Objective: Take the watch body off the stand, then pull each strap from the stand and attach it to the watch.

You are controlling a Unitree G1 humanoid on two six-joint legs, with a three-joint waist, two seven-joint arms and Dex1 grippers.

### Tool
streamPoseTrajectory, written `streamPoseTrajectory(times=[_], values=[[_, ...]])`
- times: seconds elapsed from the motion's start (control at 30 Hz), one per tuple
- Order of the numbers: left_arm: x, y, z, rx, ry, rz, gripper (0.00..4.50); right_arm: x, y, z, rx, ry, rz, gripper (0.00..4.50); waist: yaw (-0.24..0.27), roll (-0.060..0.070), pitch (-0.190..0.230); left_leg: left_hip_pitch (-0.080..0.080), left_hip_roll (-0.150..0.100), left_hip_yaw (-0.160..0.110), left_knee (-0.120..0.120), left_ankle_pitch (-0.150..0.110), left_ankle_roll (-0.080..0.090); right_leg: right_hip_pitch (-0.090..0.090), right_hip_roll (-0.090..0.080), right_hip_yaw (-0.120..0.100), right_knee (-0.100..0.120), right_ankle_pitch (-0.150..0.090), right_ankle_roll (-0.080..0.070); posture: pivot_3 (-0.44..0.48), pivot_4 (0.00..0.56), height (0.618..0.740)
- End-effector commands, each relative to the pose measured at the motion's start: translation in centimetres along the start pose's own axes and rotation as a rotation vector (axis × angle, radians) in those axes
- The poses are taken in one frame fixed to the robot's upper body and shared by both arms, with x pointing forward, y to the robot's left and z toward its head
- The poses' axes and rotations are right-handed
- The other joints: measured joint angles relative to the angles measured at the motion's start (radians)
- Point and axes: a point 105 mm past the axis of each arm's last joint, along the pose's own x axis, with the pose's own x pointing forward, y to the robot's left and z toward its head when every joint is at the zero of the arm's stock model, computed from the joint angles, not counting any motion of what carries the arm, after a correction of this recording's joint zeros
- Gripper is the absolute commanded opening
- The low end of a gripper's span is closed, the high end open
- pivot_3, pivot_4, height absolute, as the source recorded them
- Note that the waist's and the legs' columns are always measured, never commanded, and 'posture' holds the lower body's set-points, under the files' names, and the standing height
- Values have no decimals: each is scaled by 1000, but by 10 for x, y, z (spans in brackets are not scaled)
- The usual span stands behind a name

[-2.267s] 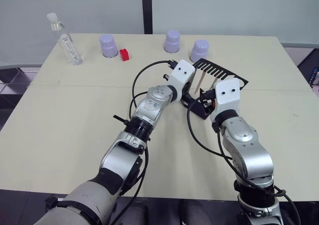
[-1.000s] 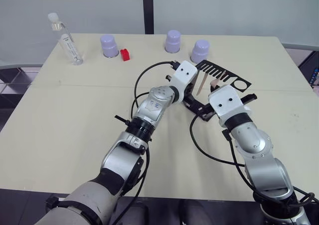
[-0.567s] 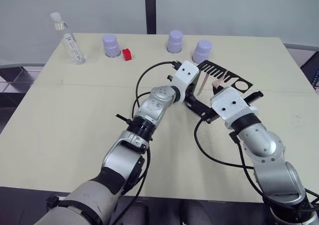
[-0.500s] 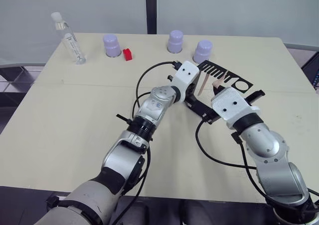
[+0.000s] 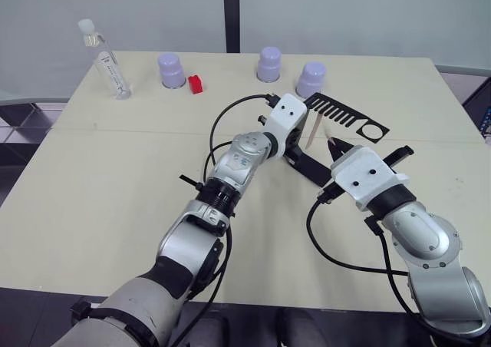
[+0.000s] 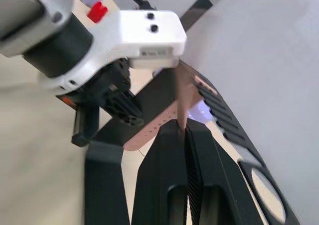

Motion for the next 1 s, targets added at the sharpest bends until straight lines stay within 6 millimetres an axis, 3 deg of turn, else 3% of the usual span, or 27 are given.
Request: streamPoseTrajectory(times=[0.03,0.27,0.4,0.43,0.53,0.63,0.7,0.87,1.0], values=[[0,2,18,22,-46,2,0,-9,-12,18,-2,-70,-25,85,0,0,0,0,0,0,0,0,0,0,0,0,0,0,0,0,150,740],[1,-1,21,29,-46,-9,0,-14,0,7,365,-82,-7,85,-1,0,0,0,0,0,0,0,0,0,0,0,1,0,0,0,150,740],[-4,1,22,40,-62,-25,0,-16,1,6,435,-97,-3,85,-1,0,0,0,0,0,0,0,0,0,0,0,1,0,0,0,150,740],[-7,2,22,42,-64,-29,640,-16,2,6,458,-103,3,0,-2,0,0,0,0,0,0,0,0,0,0,0,1,0,0,0,150,740],[-12,4,21,49,-66,-36,1999,-17,3,6,495,-110,12,0,-4,0,0,0,1,0,0,0,0,0,1,0,1,0,0,0,150,740],[-37,21,18,55,-73,-36,3619,-18,6,1,553,-115,46,0,-12,0,0,1,1,1,-1,0,0,0,1,1,1,0,0,0,150,740],[-52,27,15,46,-73,-48,4441,-18,6,0,564,-119,68,0,-20,0,0,1,1,1,-1,0,0,0,1,1,2,0,0,0,150,740],[-99,32,11,-31,-116,-155,4441,-17,7,-5,595,-125,138,0,-26,1,0,1,7,0,-1,0,0,0,1,1,3,0,0,0,150,740],[-141,29,5,-68,-226,-360,4441,-20,17,-2,676,-152,283,0,-28,1,-1,2,8,0,0,0,0,0,1,1,3,0,0,0,150,740]])
